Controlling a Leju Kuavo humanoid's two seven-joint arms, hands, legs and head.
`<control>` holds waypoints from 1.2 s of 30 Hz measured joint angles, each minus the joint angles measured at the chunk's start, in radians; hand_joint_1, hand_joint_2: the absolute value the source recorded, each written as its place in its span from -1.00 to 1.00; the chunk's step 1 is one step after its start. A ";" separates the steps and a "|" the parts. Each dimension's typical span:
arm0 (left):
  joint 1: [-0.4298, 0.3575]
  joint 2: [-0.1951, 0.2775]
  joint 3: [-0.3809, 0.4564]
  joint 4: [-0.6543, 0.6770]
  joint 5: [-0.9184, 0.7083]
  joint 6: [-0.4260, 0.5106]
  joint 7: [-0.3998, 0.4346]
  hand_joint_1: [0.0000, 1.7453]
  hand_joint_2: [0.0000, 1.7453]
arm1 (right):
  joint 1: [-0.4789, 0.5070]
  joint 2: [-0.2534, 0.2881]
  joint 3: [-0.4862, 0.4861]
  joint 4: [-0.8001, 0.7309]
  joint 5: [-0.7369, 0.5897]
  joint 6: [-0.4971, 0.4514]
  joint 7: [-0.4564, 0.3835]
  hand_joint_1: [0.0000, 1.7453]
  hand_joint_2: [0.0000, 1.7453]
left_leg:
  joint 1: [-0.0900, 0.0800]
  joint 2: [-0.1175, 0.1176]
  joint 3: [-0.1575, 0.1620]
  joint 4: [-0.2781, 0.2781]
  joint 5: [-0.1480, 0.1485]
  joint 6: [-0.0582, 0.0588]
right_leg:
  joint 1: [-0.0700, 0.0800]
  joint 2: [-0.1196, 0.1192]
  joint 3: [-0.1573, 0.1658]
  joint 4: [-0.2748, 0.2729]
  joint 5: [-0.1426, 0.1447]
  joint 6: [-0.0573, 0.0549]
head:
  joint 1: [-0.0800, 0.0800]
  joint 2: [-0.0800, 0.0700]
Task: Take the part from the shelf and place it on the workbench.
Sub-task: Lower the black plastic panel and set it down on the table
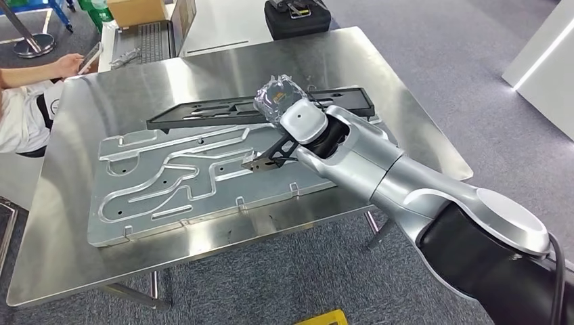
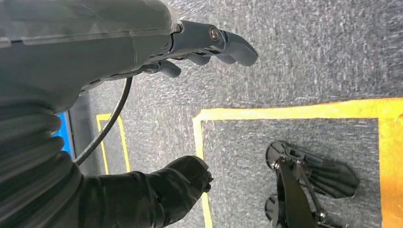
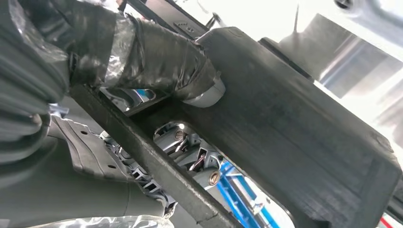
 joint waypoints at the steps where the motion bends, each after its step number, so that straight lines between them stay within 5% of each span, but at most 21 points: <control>1: 0.000 0.000 0.000 0.000 -0.002 0.000 0.000 -1.00 1.00 | 0.002 0.005 0.000 0.004 -0.001 -0.005 0.000 1.00 1.00 | 0.001 0.001 -0.023 0.047 -0.021 -0.003 | -0.002 0.000 0.008 -0.005 -0.002 -0.006 | 0.000 0.000; 3: 0.001 0.001 0.000 0.000 -0.004 0.000 0.000 -1.00 1.00 | 0.010 0.012 -0.001 0.013 -0.003 -0.014 -0.001 1.00 1.00 | 0.001 0.001 -0.097 0.175 -0.063 -0.006 | 0.001 0.001 0.016 -0.004 -0.010 -0.014 | -0.001 0.000; 5: 0.002 0.002 0.000 0.000 -0.004 0.000 0.000 -1.00 1.00 | 0.025 0.016 -0.001 0.020 -0.004 -0.017 -0.004 1.00 1.00 | 0.001 0.002 -0.148 0.234 -0.055 -0.006 | 0.005 0.002 0.024 0.000 -0.019 -0.017 | -0.001 0.000; 9: 0.004 0.002 0.000 0.000 -0.002 -0.001 -0.003 -1.00 1.00 | 0.039 0.021 -0.002 0.028 -0.009 -0.026 -0.012 1.00 1.00 | -0.003 0.001 -0.082 0.035 0.074 0.004 | 0.010 0.004 0.036 0.017 -0.044 -0.009 | -0.001 0.000; 14: 0.003 0.001 0.002 0.000 0.014 -0.021 -0.040 -1.00 1.00 | 0.076 0.017 -0.021 0.030 -0.051 -0.055 -0.023 1.00 1.00 | -0.004 0.000 -0.056 -0.016 0.076 0.023 | 0.013 0.004 0.032 0.025 -0.059 0.011 | 0.000 0.000; 16: 0.003 0.000 0.004 0.000 0.015 -0.026 -0.044 -1.00 1.00 | 0.096 0.010 -0.030 0.030 -0.059 -0.064 -0.025 1.00 1.00 | 0.002 0.001 -0.049 -0.023 0.075 0.033 | 0.011 0.003 0.003 0.090 -0.096 0.022 | 0.000 0.000; 18: 0.004 0.000 0.005 0.000 0.014 -0.027 -0.050 -1.00 1.00 | 0.118 0.001 -0.035 0.031 -0.064 -0.076 -0.027 0.00 0.00 | 0.001 0.001 -0.046 -0.023 0.072 0.039 | 0.006 0.003 -0.062 0.214 -0.147 0.029 | 0.001 0.000; 20: 0.004 0.000 0.005 0.000 0.013 -0.027 -0.054 -1.00 1.00 | 0.145 -0.007 -0.035 0.035 -0.070 -0.085 -0.029 -1.00 -1.00 | 0.001 -0.001 -0.043 -0.023 0.069 0.041 | 0.001 0.003 -0.110 0.288 -0.155 0.032 | 0.001 0.000; 21: 0.004 0.000 0.005 0.000 0.012 -0.027 -0.054 -1.00 1.00 | 0.155 -0.009 -0.036 0.038 -0.072 -0.088 -0.029 -1.00 -1.00 | 0.001 -0.001 -0.040 -0.023 0.067 0.041 | 0.000 0.003 -0.110 0.272 -0.131 0.031 | 0.001 0.000; 23: 0.006 0.000 0.005 0.000 0.009 -0.027 -0.055 -1.00 1.00 | 0.163 -0.012 -0.038 0.042 -0.074 -0.096 -0.030 -1.00 -1.00 | 0.000 -0.002 -0.032 -0.023 0.062 0.037 | -0.001 0.002 -0.063 0.151 -0.055 0.025 | 0.001 0.000; 25: 0.005 0.000 0.005 0.000 0.006 -0.027 -0.055 -1.00 0.00 | 0.163 -0.012 -0.042 0.047 -0.074 -0.105 -0.032 -1.00 -1.00 | -0.003 -0.001 -0.029 -0.022 0.057 0.030 | 0.005 0.003 -0.015 0.043 -0.015 0.018 | 0.001 0.000; 27: 0.003 -0.001 0.005 0.000 0.007 -0.028 -0.057 -1.00 -1.00 | 0.163 -0.013 -0.045 0.052 -0.074 -0.109 -0.035 -1.00 -1.00 | -0.005 -0.001 -0.030 -0.023 0.057 0.021 | 0.012 0.004 -0.002 0.018 -0.016 0.014 | 0.001 0.000; 31: 0.003 -0.001 0.005 0.000 0.013 -0.029 -0.060 -1.00 -1.00 | 0.163 -0.014 -0.050 0.059 -0.072 -0.110 -0.037 -1.00 -1.00 | -0.002 0.000 -0.044 0.020 0.023 0.002 | 0.003 0.004 0.011 0.001 -0.010 -0.005 | 0.000 0.000; 34: 0.004 -0.001 0.005 0.000 0.014 -0.029 -0.060 -1.00 -1.00 | 0.166 -0.015 -0.051 0.066 -0.069 -0.109 -0.038 -1.00 -1.00 | -0.002 0.001 -0.132 0.208 -0.066 -0.005 | 0.005 0.002 0.015 -0.001 -0.011 -0.015 | 0.000 0.000; 36: 0.005 -0.001 0.005 0.000 0.014 -0.030 -0.061 -1.00 -1.00 | 0.169 -0.015 -0.051 0.070 -0.069 -0.109 -0.039 -1.00 -1.00 | -0.002 0.001 -0.160 0.259 -0.068 -0.006 | 0.008 0.003 0.016 0.001 -0.013 -0.016 | 0.000 0.000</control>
